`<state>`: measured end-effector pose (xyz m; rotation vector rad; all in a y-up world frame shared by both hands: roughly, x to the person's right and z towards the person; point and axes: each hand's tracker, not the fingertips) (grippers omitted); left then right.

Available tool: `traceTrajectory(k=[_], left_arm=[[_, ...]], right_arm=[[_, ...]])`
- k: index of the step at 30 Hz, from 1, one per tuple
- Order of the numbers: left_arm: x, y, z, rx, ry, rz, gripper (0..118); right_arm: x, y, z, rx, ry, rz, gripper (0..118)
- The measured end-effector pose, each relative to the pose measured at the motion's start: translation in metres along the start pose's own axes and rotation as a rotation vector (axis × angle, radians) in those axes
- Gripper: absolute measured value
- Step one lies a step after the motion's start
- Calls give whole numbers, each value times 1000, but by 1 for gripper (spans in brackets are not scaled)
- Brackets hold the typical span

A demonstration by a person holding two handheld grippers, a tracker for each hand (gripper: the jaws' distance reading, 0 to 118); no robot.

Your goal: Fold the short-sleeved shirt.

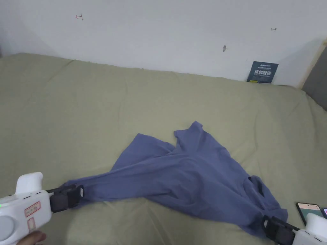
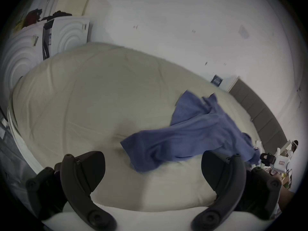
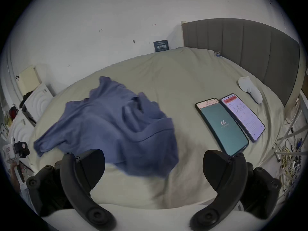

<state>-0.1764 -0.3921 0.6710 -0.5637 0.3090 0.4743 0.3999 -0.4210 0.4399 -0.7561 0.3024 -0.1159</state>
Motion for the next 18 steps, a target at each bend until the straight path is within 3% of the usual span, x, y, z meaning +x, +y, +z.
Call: traceTrajectory(k=[2, 7, 9, 10, 12, 13, 15, 18], left_arm=[[8, -5, 36, 50, -21, -22, 116], [21, -33, 104, 42, 160, -104, 116], [8, -45, 109, 21, 225, -128, 112], [6, -47, 112, 3, 219, -144, 98], [4, -45, 108, -21, 288, -195, 3], [0, -39, 110, -12, 315, -209, 3], [-11, -27, 98, -39, 208, -144, 3], [-17, -11, 70, -48, 142, -96, 3]], right_arm=[[-21, -6, 37, 79, 78, -18, 117], [-81, -25, 108, 148, 151, 118, 117], [-100, -36, 133, 211, 165, 168, 112], [-105, -41, 138, 230, 173, 203, 99], [-119, -45, 143, 233, 87, 297, 21], [-121, -46, 144, 254, 72, 315, 1], [-122, -40, 140, 234, 153, 278, 1], [-126, -33, 131, 223, 144, 263, 1]])
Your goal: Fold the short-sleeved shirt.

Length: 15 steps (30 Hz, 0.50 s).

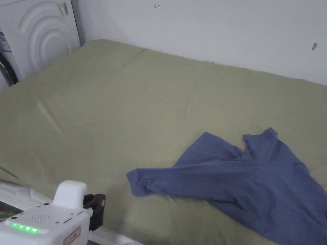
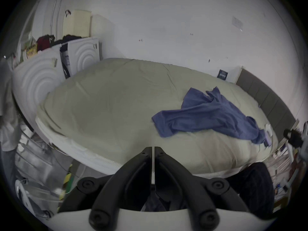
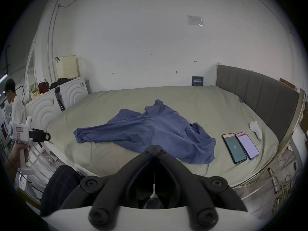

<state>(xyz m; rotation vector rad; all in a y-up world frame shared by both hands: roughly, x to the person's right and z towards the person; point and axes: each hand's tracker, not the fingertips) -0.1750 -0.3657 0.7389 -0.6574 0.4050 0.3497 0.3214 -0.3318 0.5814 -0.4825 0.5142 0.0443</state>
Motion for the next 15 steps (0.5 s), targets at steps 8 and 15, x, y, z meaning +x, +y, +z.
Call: traceTrajectory(k=[8, 15], left_arm=[[-23, 44, -116, -35, -277, 13, 118], [-31, 53, -186, -197, -273, -12, 111]], right_arm=[[-2, 7, -36, -70, -25, 15, 1], [-10, 9, -63, -150, -30, 42, 1]])
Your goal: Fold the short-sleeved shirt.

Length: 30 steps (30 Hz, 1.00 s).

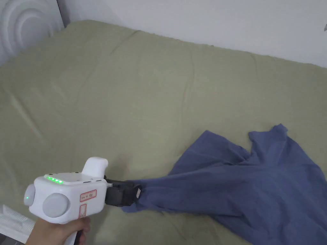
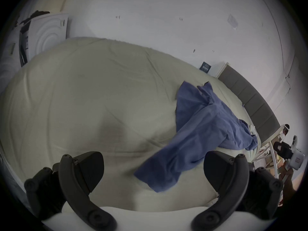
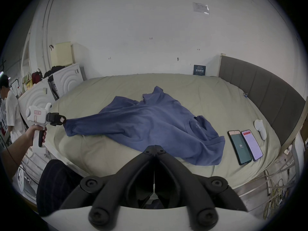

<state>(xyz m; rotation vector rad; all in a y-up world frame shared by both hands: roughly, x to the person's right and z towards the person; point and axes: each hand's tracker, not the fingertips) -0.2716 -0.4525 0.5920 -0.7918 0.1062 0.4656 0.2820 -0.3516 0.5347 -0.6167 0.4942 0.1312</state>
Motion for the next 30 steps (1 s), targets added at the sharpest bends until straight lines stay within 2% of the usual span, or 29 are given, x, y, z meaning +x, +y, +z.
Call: traceTrajectory(k=[2, 3, 4, 5, 6, 11, 13, 16, 19, 20, 22, 24, 25, 26, 27, 28, 30], left_arm=[[0, -1, -6, -30, -41, 1, 88], [2, -1, -7, -16, -46, 9, 80], [0, -1, -8, -34, -44, 26, 80], [2, -2, -12, -49, -39, 30, 31], [5, -5, -13, -47, -43, 18, 8], [18, -4, -4, -27, -52, 55, 8], [23, -6, 4, -3, -74, 70, 8], [37, -8, 15, 31, -70, 71, 8], [52, -10, 24, 65, -59, 82, 8], [56, -12, 26, 62, -61, 94, 8], [63, -16, 32, 73, -57, 113, 8], [70, -17, 37, 74, -70, 123, 8], [74, -17, 39, 72, -64, 120, 8], [77, -16, 40, 65, -55, 111, 8], [78, -15, 41, 62, -42, 97, 8], [76, -15, 42, 60, -36, 94, 8], [75, -12, 43, 56, -34, 94, 8]], right_arm=[[-1, -1, -6, -8, -4, 2, 1], [-1, 0, -7, -10, -3, 0, 1], [-1, 1, -9, -13, -2, -4, 1], [-3, 4, -10, -13, 0, -6, 1], [-4, 6, -11, -14, 4, -8, 1], [-2, 22, -24, -21, 28, 25, 1], [3, 38, -42, -48, 37, 73, 1], [19, 76, -89, -80, 2, 167, 1], [44, 122, -155, -105, -9, 208, 1], [52, 137, -180, -115, -16, 224, 5], [69, 163, -233, -155, -28, 248, 21], [84, 182, -288, -242, -6, 246, 29], [90, 189, -314, -291, 19, 229, 46], [97, 195, -339, -332, 25, 208, 87], [103, 196, -360, -358, 15, 178, 111], [109, 197, -380, -394, 28, 143, 118], [115, 196, -409, -416, 14, 85, 118]])
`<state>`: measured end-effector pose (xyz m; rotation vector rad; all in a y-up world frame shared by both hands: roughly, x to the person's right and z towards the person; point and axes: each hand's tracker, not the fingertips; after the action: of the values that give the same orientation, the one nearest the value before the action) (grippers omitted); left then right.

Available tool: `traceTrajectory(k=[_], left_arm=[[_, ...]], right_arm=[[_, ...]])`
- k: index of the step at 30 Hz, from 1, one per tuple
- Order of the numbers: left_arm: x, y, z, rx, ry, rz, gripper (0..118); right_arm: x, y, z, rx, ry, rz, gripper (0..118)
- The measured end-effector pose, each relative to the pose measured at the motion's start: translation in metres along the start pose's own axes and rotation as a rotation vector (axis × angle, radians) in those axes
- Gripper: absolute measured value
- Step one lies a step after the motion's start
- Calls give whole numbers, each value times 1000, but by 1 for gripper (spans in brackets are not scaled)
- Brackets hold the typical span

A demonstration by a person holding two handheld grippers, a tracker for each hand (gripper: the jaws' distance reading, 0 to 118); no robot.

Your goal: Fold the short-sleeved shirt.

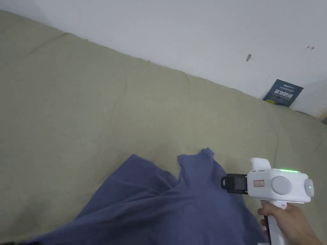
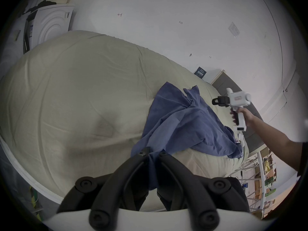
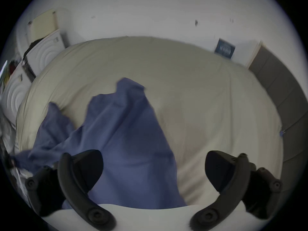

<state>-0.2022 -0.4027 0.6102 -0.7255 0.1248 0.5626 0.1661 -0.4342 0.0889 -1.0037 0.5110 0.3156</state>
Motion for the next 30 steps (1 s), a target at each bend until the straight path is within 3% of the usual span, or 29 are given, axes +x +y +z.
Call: traceTrajectory(k=[2, 5, 6, 9, 10, 11, 13, 16, 19, 21, 25, 27, 30], left_arm=[[0, 4, 0, -4, 19, -10, 8], [-1, 7, 0, -10, 38, -21, 8], [-2, 8, -2, -10, 41, -22, 8], [2, 9, -6, -16, 62, -43, 8], [2, 9, -7, -16, 72, -52, 8], [3, 9, -9, -13, 74, -49, 8], [4, 10, -15, -12, 77, -38, 8], [6, 10, -23, 3, 93, -37, 8], [3, 18, -31, 84, -20, 64, 8], [4, 26, -34, 65, 21, 87, 8], [22, 49, -31, 26, 52, 42, 7], [34, 67, -20, 135, 132, -74, 7], [46, 103, -2, 240, 106, -51, 7]], right_arm=[[2, 3, -22, -33, -46, -6, 118], [-1, -7, -46, -134, -166, 107, 118], [-2, -11, -49, -137, -151, 121, 118], [-1, -13, -39, -116, -75, -1, 113], [-2, -16, -34, -90, -23, -3, 104], [-3, -21, -25, -66, -41, 23, 91], [-4, -24, -16, -67, 2, -3, 64], [-11, -30, -1, -73, 15, -6, 4], [-21, -36, 21, -17, 57, 29, 4], [-25, -37, 44, 33, 74, 22, 4], [-33, -34, 115, 155, 93, 63, 4], [-34, -29, 157, 226, 98, 79, 4], [-28, -18, 223, 340, 108, 52, 4]])
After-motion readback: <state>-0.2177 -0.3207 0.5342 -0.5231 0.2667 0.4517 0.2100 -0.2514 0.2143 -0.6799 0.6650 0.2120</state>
